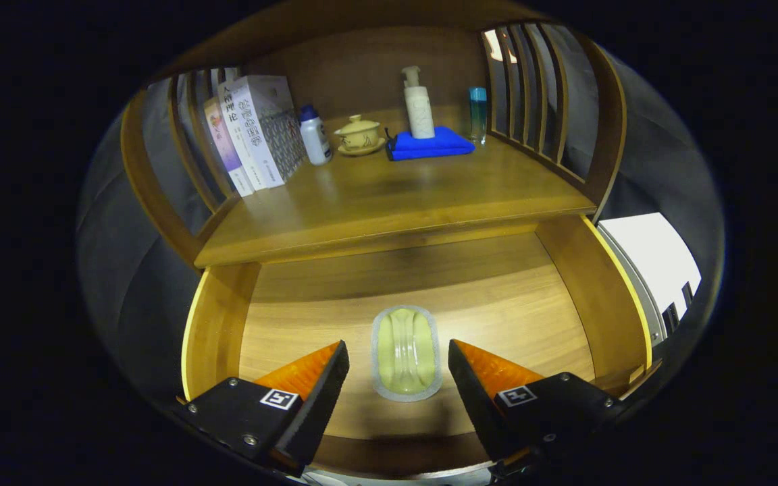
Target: Pull open the drawer, take out the items inside it, and place them on the countertop above the cabinet.
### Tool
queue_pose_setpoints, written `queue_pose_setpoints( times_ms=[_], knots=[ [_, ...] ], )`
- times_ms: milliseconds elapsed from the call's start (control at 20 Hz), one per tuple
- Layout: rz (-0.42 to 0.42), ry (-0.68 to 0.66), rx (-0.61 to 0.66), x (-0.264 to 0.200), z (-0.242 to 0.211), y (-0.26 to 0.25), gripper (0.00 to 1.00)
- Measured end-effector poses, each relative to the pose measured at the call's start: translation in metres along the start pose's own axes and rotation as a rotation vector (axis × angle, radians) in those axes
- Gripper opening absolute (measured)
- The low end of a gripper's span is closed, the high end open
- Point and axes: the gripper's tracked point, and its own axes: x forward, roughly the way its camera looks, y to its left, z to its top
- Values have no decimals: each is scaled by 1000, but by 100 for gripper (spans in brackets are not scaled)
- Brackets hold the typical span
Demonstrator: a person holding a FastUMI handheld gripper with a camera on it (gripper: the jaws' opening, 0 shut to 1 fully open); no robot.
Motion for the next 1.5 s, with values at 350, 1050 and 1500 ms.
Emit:
queue_pose_setpoints(
  times_ms=[350,1050,1500],
  knots=[
    [-19,122,2,31,-22,-2,76],
    [-98,153,-144,42,-43,-17,19],
    [-67,-25,-235,-17,0,-3,15]
  ],
)
